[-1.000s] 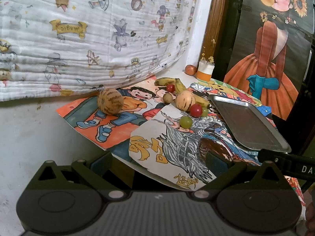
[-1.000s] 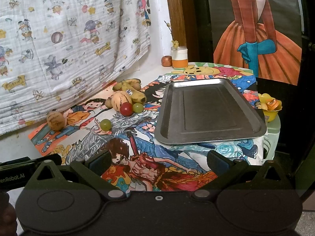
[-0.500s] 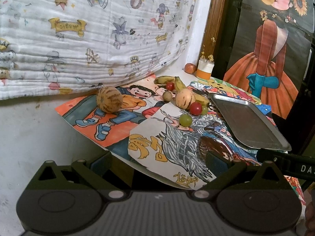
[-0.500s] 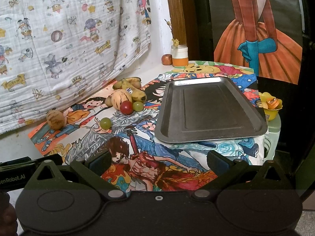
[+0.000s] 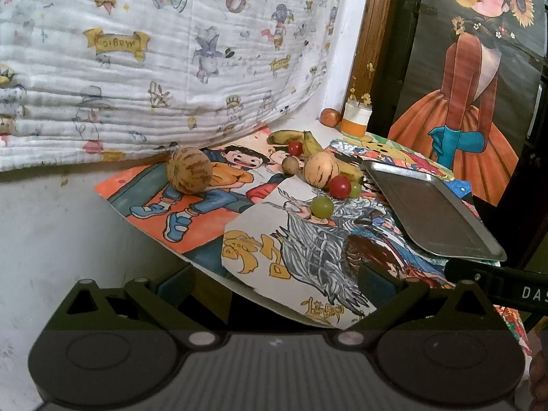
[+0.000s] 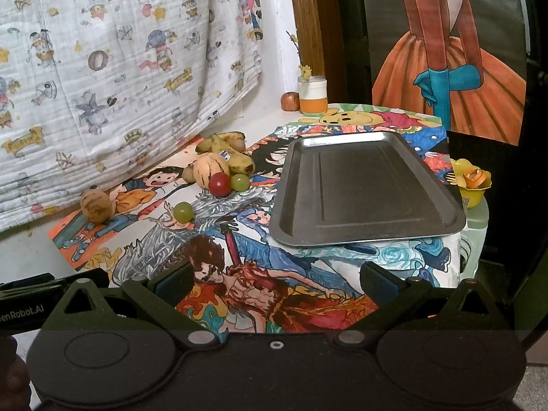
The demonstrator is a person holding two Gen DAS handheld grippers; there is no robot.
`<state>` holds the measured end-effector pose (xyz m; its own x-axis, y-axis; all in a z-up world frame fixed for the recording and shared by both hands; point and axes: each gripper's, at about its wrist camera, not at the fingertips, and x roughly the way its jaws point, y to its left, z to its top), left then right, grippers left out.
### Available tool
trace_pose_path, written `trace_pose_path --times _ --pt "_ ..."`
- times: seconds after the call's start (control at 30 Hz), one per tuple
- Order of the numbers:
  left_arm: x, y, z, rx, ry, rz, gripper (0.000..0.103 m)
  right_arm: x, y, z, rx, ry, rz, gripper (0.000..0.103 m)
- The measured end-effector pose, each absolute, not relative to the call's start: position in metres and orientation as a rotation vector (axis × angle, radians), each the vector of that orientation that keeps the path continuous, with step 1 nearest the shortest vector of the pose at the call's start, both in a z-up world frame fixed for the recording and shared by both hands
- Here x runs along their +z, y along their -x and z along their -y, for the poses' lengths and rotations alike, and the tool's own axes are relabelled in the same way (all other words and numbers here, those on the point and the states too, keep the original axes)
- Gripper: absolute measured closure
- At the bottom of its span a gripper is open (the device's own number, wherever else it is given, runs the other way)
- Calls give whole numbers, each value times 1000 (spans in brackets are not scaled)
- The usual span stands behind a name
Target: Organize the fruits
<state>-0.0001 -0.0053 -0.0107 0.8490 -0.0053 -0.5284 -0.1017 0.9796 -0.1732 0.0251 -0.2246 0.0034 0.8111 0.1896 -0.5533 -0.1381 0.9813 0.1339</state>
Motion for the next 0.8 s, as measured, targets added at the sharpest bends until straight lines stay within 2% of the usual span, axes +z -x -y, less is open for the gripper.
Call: trace_pose_path --times 0.8 --pt "-14 1 4 50 207 -574 0 1 -27 224 173 -89 -626 0"
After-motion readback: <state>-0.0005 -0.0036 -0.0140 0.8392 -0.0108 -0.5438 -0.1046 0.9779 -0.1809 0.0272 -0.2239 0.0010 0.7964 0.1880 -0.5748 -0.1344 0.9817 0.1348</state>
